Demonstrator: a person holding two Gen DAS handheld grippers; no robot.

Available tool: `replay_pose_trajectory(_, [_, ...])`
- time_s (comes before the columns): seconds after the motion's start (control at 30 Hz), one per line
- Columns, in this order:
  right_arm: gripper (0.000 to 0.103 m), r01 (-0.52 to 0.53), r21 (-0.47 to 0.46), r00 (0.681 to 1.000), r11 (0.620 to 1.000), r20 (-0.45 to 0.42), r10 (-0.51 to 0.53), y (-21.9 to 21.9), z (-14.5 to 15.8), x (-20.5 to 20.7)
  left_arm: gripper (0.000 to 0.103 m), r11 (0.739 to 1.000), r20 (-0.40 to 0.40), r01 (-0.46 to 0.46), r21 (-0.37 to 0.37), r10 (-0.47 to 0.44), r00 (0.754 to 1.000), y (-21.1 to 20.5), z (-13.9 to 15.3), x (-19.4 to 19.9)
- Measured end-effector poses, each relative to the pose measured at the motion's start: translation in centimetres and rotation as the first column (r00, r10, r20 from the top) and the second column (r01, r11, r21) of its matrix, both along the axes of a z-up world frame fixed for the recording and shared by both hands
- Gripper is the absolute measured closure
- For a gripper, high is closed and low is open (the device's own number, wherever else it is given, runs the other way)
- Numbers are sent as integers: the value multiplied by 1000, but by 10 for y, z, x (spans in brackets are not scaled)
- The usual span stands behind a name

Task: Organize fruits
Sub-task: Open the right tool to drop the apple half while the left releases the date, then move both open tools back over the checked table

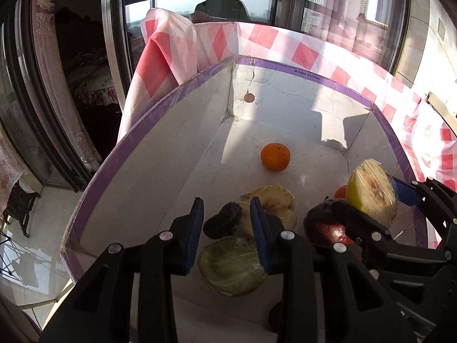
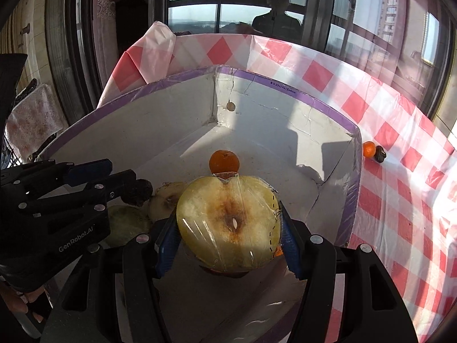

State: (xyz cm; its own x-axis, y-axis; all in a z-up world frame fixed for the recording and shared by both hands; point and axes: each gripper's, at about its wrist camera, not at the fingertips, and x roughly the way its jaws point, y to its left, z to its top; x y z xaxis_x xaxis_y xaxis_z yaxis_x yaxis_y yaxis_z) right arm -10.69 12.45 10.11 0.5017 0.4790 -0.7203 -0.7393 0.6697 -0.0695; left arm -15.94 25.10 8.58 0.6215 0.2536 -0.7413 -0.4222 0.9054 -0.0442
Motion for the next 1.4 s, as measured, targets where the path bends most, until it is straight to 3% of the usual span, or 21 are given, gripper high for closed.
replay_pose_trajectory(0.1, [34,-13,12,1000,1000,-7,13,-1,1,0,67,1000,-19,0,-2,0,1000,-1,-1,1])
replay_pose_trajectory(0.13, [31,-10,22,1000,1000,-8,11,-2,2,0,62,1000,-22,-5,0,5,1000,-1,-1,1])
replay_pose_trajectory(0.27, [29,0,48,1000,999,-4,0,-8,3,2,52,1000,-24,-10,4,10,1000,-1,1,-1])
replay_pose_trajectory(0.33, [29,2,55,1000,998,3,-2,-9,2,2,42,999,-21,-28,29,28,999,-1,2,-1])
replay_pose_trajectory(0.57, [28,3,97,999,995,51,-8,-19,2,-4,32,997,-28,-44,71,46,999,-3,6,-1])
replay_pose_trajectory(0.7, [16,-8,201,998,980,61,-5,-37,7,-10,1,991,5,-92,102,92,996,-3,14,-7])
replay_pose_trajectory(1.03, [16,47,352,997,935,36,-63,-98,18,-2,2,984,-37,-121,129,126,991,-11,15,-2])
replay_pose_trajectory(1.27, [16,167,445,985,880,-40,-167,-158,9,22,2,984,-73,-58,171,71,995,-49,18,7])
replay_pose_trajectory(1.4, [16,278,467,959,840,-82,-272,-201,-3,38,2,989,88,17,145,-30,996,-94,46,1])
